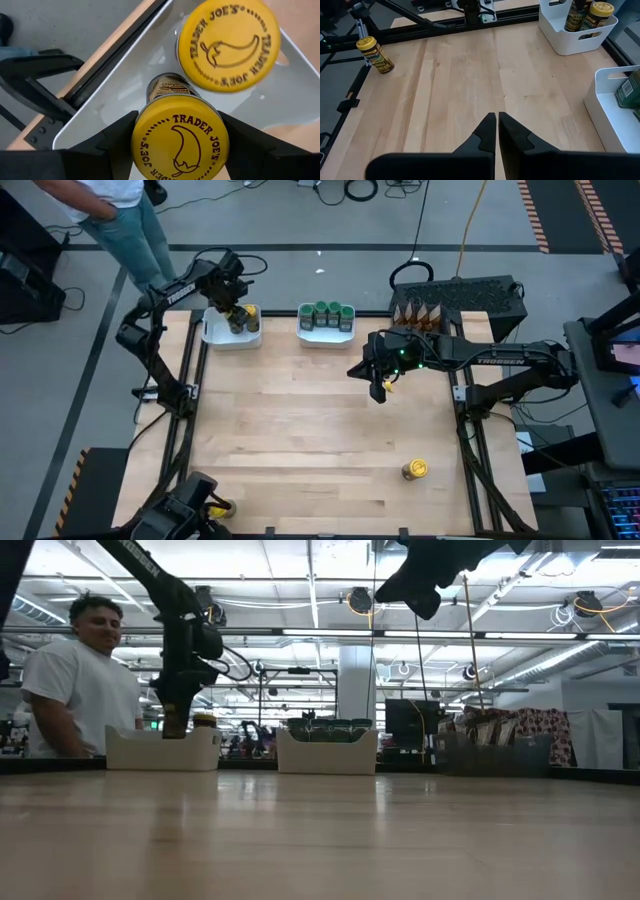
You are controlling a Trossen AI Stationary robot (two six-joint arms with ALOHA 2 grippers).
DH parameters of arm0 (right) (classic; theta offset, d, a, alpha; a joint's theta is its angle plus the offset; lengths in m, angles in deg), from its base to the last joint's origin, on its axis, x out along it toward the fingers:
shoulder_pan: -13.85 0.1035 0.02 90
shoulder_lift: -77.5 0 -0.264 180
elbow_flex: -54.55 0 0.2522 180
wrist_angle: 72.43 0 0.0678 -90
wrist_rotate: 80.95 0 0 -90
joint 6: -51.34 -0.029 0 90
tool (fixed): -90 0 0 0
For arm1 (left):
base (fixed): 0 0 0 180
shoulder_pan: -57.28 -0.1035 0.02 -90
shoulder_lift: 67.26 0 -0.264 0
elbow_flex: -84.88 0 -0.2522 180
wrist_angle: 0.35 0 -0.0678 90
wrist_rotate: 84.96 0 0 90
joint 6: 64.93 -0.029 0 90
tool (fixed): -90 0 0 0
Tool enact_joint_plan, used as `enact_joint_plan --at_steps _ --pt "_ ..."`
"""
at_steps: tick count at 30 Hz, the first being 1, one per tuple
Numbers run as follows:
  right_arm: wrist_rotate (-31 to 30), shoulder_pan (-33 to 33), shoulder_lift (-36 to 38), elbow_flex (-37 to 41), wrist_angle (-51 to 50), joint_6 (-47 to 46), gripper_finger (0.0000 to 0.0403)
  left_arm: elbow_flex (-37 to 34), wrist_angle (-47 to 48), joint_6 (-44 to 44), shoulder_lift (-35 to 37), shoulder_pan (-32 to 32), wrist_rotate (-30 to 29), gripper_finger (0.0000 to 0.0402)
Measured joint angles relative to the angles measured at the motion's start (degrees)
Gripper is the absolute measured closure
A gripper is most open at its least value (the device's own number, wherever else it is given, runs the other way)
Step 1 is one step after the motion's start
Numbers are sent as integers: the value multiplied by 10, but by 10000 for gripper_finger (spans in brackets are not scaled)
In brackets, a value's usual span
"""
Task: Sort spices by type
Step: Put the top left yellow seasoning bottle into the left white bin
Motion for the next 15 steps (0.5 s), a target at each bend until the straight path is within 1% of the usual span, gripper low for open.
enact_joint_plan --at_steps 15 --pt "0 0 0 0 0 -2 403 -10 -29 0 -15 0 0 157"
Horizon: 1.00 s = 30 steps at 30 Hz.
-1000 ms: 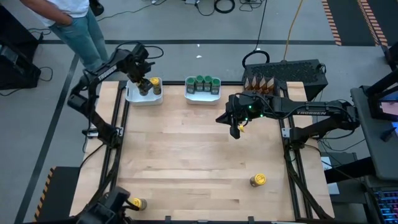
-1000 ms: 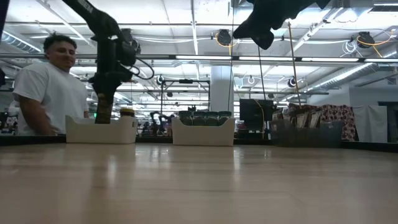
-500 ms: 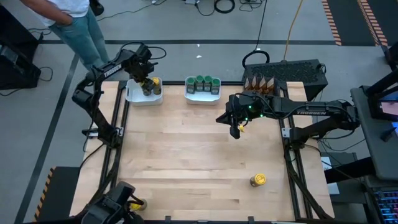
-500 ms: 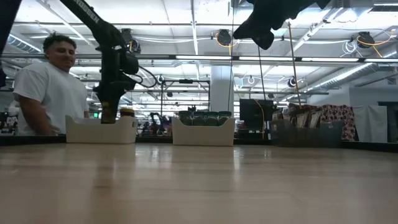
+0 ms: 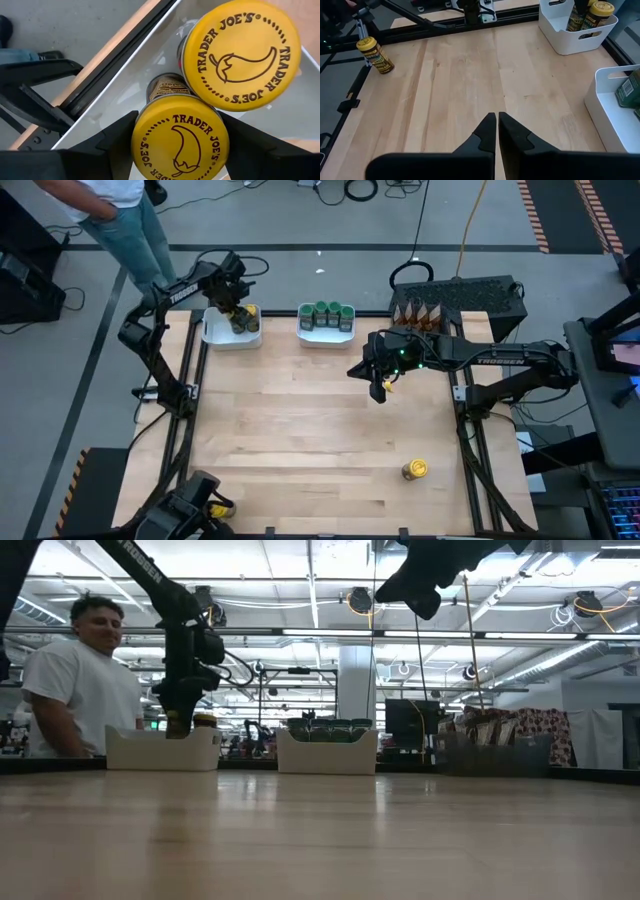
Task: Sort spices by type
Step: Put the top left yellow seasoning bottle into the left white bin
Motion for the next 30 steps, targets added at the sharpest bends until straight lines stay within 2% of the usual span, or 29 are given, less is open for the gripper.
enact_joint_plan --at_steps 10,21,30 --pt "0 0 0 0 -2 -2 403 -2 -4 0 0 0 0 155" --pt "0 0 0 0 -2 -2 403 -2 -5 -4 0 0 -1 83" --pt "0 0 0 0 -2 -2 403 12 3 -22 10 0 -10 77"
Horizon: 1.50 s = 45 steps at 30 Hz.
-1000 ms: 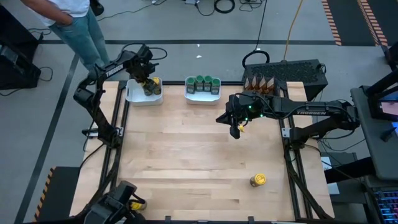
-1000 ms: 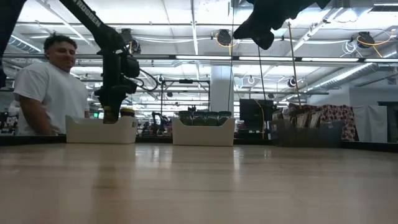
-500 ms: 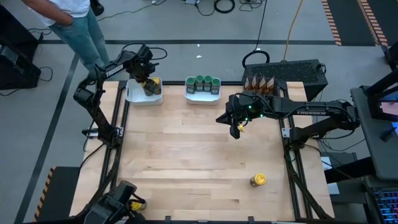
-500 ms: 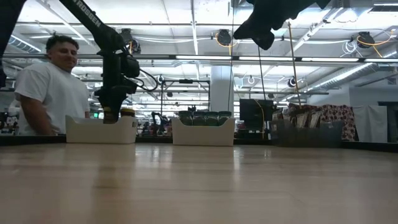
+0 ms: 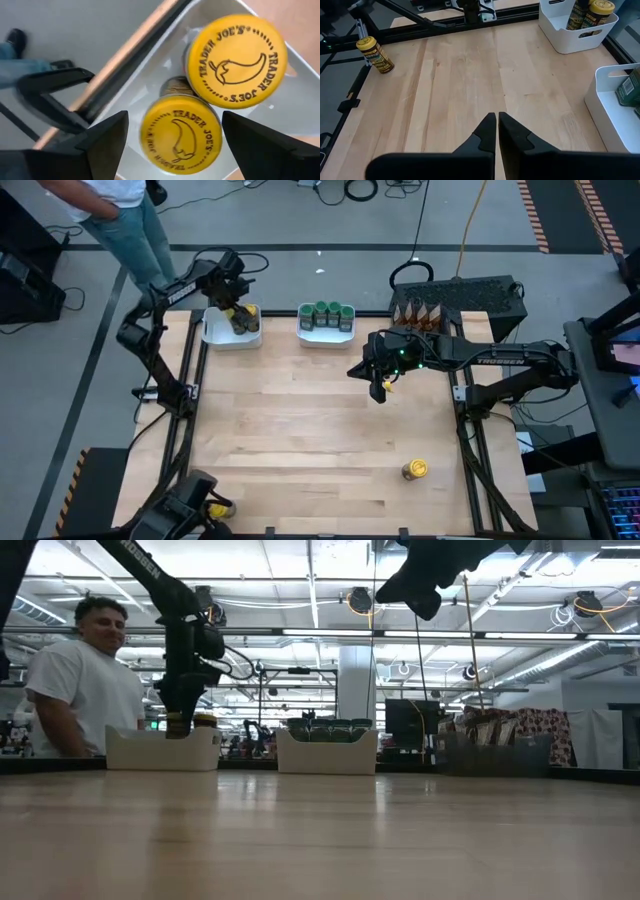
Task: Sort spices by type
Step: Put the top left yellow seasoning bottle into the left white bin, then put the left yellow seasoning bottle into the left white bin
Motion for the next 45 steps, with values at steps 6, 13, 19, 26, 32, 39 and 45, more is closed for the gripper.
enact_joint_plan --at_steps 6,13,19,26,32,39,45 --pt "0 0 0 0 0 2 403 17 8 -7 32 0 -9 76" --pt "0 0 0 0 0 12 403 22 24 5 114 12 16 76" --pt "0 -1 0 0 0 22 403 22 42 32 200 55 105 76" --pt "0 -2 0 0 0 22 403 22 148 107 271 183 177 76" --pt "1 -2 0 0 0 34 403 22 212 222 317 347 182 76" --pt "8 0 0 0 3 59 403 22 202 418 331 556 185 77" --pt "66 0 0 0 2 81 403 22 174 645 324 725 169 77"
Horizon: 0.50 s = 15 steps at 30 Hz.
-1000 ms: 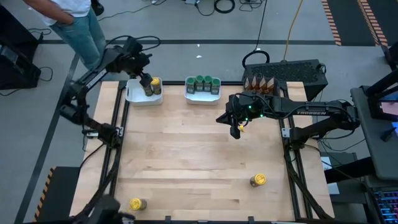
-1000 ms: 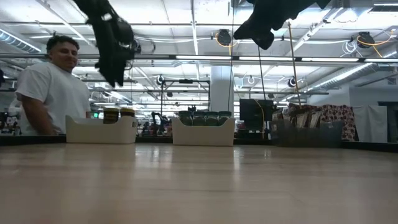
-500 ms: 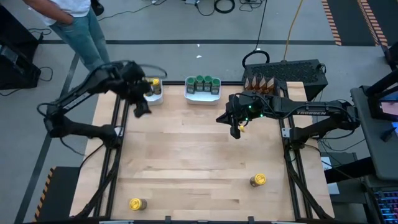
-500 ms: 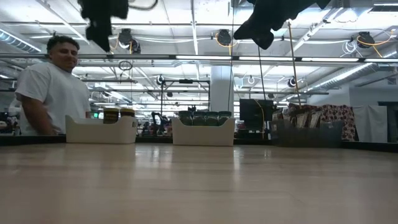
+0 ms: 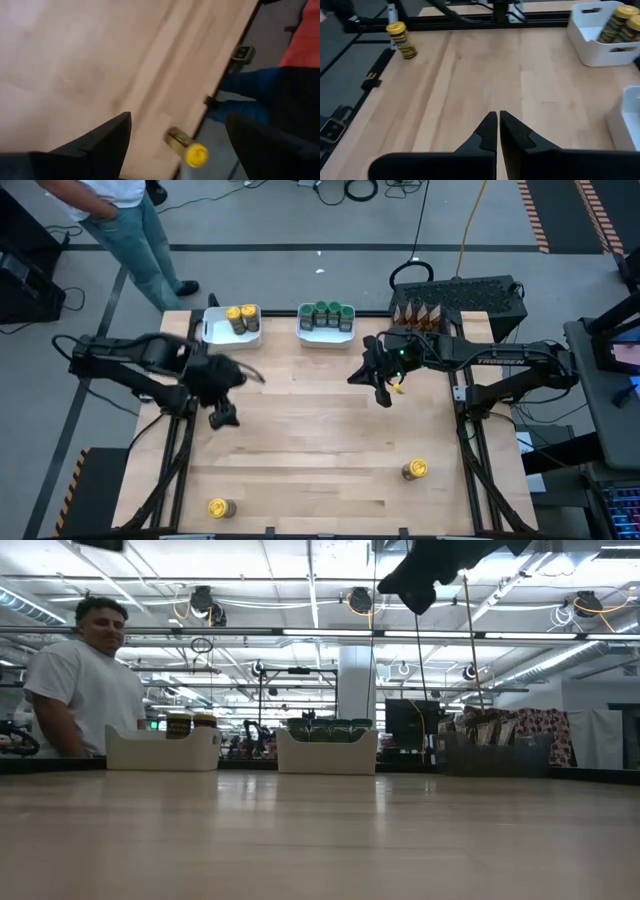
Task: Sort spices by type
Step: Put the left yellow seasoning bottle into the left white bin
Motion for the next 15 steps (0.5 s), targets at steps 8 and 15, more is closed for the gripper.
enact_joint_plan --at_steps 8,15 --pt "12 21 0 0 1 -40 403 0 -21 166 -53 191 -21 77" --pt "-22 67 0 0 58 -128 403 0 -93 161 -117 329 -93 77"
